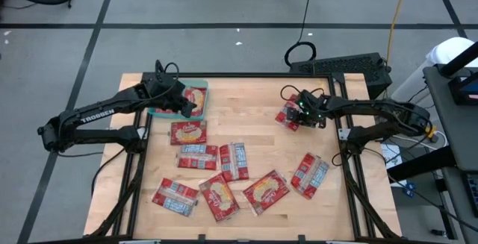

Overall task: Sort popcorn bags into baskets
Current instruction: Put the red popcorn bag into the blue bin

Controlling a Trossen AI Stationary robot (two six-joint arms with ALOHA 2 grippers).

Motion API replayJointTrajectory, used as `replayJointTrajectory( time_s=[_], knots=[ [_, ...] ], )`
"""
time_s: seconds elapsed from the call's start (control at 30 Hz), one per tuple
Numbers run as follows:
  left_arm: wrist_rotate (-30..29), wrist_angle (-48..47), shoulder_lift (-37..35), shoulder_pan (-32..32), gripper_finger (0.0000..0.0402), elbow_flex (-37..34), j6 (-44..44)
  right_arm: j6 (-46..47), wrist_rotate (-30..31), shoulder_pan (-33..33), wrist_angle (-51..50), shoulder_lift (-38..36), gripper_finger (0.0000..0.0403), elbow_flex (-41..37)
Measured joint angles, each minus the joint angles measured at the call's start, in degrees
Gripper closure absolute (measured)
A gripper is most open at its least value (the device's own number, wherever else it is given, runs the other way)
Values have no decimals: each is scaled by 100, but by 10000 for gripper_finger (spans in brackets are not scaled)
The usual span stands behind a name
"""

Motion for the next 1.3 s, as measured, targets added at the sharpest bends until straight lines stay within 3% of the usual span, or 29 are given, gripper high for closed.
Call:
replayJointTrajectory(
  time_s=[0.3,0.53,0.7,0.87,1.1,1.3],
  knots=[
    [-372,4,4,0,366,0,115,-24,172,-2,267,17,391,-76],
    [-402,259,3,0,366,0,173,-45,114,45,1181,-55,401,-107],
    [-373,968,21,-63,347,0,528,251,-147,150,1806,-237,403,-100],
    [-357,1827,202,-238,277,0,1092,859,-363,283,2704,-306,403,-99],
    [-431,2984,1063,-662,158,5,1685,1467,-426,544,3413,-306,402,-91],
    [-442,3891,1965,-992,114,4,1537,1616,-403,718,3430,-308,402,-91]
  ],
)
